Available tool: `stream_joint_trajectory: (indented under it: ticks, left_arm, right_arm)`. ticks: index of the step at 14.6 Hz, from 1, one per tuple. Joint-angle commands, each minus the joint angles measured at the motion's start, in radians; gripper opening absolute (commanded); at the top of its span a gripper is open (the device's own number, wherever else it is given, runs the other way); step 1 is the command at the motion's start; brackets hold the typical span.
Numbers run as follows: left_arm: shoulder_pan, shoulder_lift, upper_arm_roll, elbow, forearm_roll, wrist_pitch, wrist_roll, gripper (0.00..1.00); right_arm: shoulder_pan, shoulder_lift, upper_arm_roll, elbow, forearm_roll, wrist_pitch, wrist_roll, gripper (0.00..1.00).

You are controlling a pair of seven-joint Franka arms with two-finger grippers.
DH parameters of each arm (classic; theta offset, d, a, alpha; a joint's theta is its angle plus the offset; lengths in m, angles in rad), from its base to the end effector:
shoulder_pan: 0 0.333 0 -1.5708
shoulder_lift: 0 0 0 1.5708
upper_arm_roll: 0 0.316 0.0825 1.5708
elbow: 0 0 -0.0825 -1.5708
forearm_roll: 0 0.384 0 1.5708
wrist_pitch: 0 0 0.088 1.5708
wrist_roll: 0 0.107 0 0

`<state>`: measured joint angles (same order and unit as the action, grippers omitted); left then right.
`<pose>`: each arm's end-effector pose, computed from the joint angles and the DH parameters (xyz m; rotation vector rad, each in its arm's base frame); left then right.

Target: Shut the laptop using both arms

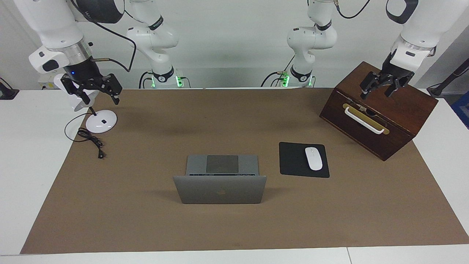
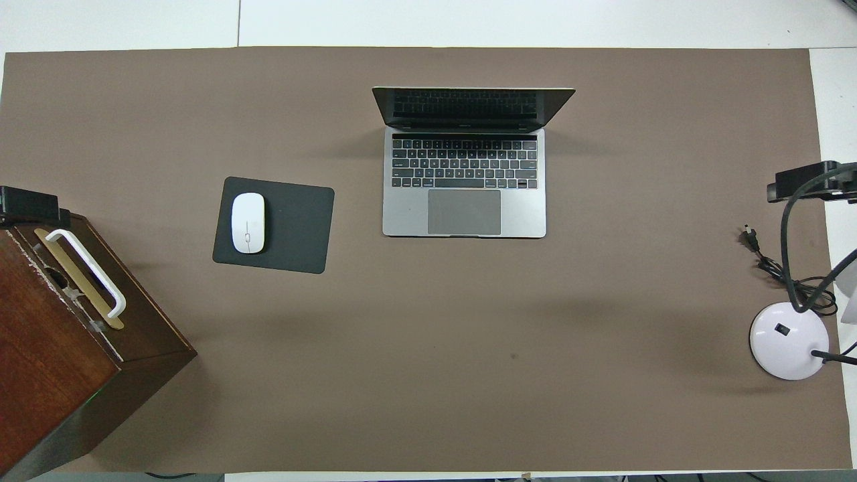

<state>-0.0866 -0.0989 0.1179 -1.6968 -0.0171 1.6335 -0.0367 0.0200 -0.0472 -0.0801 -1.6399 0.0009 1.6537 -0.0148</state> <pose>0.5286 0.0179 0.6235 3.1105 0.1064 0.0542 0.5466 -0.0339 0.6251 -3.1369 0.0712 -0.0957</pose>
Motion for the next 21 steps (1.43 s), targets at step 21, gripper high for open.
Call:
stream_joint_trajectory:
  ticks: [21]
  left_arm:
    - [0.01, -0.021, -0.001, -0.024, 0.02, -0.008, 0.0, 1.0]
  right_arm:
    - [-0.006, 0.026, 0.002, -0.012, -0.009, 0.257, -0.097, 1.0]
